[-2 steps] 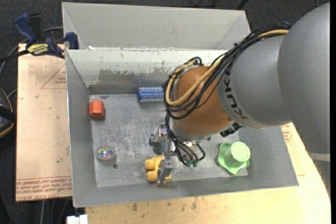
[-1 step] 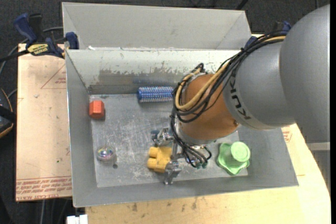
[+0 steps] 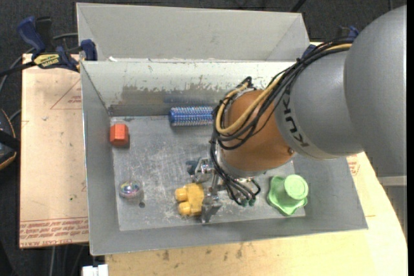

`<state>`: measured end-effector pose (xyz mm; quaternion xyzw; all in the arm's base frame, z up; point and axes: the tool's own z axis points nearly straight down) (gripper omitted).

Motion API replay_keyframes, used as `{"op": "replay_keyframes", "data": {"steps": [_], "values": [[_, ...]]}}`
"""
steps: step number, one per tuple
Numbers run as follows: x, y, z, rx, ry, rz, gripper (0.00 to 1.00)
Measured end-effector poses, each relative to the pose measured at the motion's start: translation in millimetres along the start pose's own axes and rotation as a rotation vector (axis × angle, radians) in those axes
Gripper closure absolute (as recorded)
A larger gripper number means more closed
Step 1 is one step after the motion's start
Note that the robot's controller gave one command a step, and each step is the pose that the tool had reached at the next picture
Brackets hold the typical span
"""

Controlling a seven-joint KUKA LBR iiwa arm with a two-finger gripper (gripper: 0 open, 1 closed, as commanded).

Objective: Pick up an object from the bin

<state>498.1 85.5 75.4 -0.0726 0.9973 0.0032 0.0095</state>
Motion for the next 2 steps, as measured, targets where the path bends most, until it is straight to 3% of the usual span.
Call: {"op": "replay_keyframes", "data": {"steps": [1, 2], "values": [[-7.0, -9, -113, 0.005, 0.01, -0.012, 1.0], [-11.9, 59, -178, -0.003, 0.014, -0.695, 1.0]]}}
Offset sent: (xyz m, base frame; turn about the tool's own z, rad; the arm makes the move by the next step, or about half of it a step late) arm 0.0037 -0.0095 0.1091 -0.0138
